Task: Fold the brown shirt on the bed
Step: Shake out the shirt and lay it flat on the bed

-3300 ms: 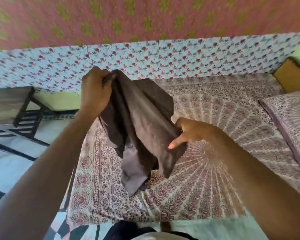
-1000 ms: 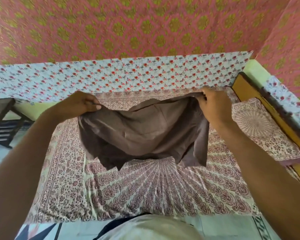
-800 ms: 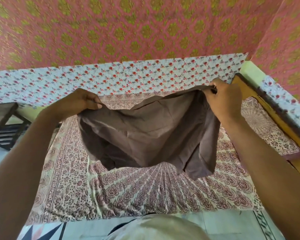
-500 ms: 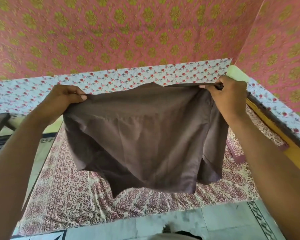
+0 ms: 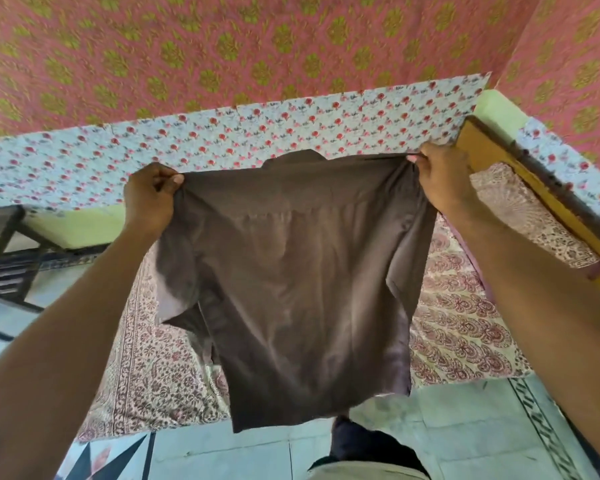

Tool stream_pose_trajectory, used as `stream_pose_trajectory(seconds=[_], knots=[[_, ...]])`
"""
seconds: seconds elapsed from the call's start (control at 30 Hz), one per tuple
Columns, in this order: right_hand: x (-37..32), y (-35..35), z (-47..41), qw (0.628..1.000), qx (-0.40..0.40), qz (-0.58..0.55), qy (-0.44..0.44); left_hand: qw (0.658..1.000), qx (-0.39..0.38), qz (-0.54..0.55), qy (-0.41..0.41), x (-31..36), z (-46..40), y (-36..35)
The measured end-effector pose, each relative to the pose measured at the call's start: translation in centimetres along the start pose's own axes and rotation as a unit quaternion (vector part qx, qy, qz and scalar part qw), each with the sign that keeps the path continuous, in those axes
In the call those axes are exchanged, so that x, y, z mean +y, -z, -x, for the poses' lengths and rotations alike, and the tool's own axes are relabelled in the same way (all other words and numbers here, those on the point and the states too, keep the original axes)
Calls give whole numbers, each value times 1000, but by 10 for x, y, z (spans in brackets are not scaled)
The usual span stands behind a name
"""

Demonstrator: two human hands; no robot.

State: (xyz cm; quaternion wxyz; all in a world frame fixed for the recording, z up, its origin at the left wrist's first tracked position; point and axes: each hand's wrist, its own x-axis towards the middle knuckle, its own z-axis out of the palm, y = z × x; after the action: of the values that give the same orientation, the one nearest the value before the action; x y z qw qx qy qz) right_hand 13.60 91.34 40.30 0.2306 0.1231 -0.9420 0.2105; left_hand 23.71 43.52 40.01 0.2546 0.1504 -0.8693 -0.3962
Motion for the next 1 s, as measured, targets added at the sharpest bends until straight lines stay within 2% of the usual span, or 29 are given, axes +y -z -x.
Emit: stream_pose_trajectory(seconds=[0.13,0.4,0.47,0.6,0.7,0.87,1.0], knots=[[23,-51,-26,999,-19,-42,-8,999,0,-35,31,-41,-31,-41],[55,-195,-101,994,-71,56,-62,987,5,-97,128,-105,-105,-147],[62,-229,-115,992,-86,37,-80,983,13,-99,155,-122,-121,-168],[83,-278,-141,994,-71,18,-77,986,4,-54,160,-150,-140,-191],[98,-346,-145,990,-106,17,-91,987,-12,-34,157,-207,-158,-234],[130,-446,-135,987,-122,14,-106,989,-36,-53,134,-283,-173,-307],[154,-512,-135,987,-137,2,-81,987,-50,-82,128,-337,-182,-362]])
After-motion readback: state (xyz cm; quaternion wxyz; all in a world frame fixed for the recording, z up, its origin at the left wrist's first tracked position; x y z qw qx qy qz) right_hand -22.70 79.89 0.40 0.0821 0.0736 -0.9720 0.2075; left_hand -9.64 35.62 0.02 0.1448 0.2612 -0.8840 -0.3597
